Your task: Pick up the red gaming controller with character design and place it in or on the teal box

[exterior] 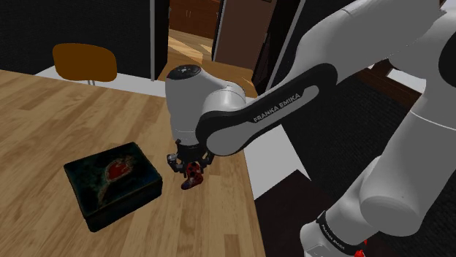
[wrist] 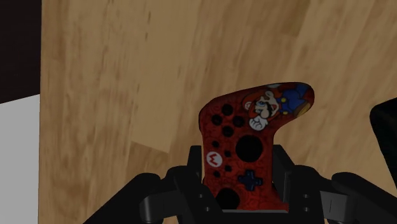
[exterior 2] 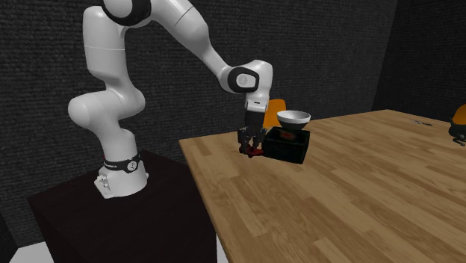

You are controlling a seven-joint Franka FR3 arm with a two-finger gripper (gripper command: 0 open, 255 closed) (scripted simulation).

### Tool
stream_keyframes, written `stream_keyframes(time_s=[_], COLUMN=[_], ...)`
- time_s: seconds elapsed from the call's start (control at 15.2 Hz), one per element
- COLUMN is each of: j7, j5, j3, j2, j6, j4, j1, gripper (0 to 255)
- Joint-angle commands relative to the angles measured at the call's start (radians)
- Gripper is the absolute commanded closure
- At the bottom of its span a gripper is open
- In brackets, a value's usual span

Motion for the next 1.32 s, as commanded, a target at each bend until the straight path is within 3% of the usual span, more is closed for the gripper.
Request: stream_keyframes(time_s=[0.0, 1.25], j7=[-0.016, -0.122], j5=[0.019, 0.139], j3=[0.004, 0.012], j2=[-0.024, -0.184], j6=[-0.021, -0.252], j4=[0.003, 0.111], j1=[-0.004, -0.016], gripper=[255, 255])
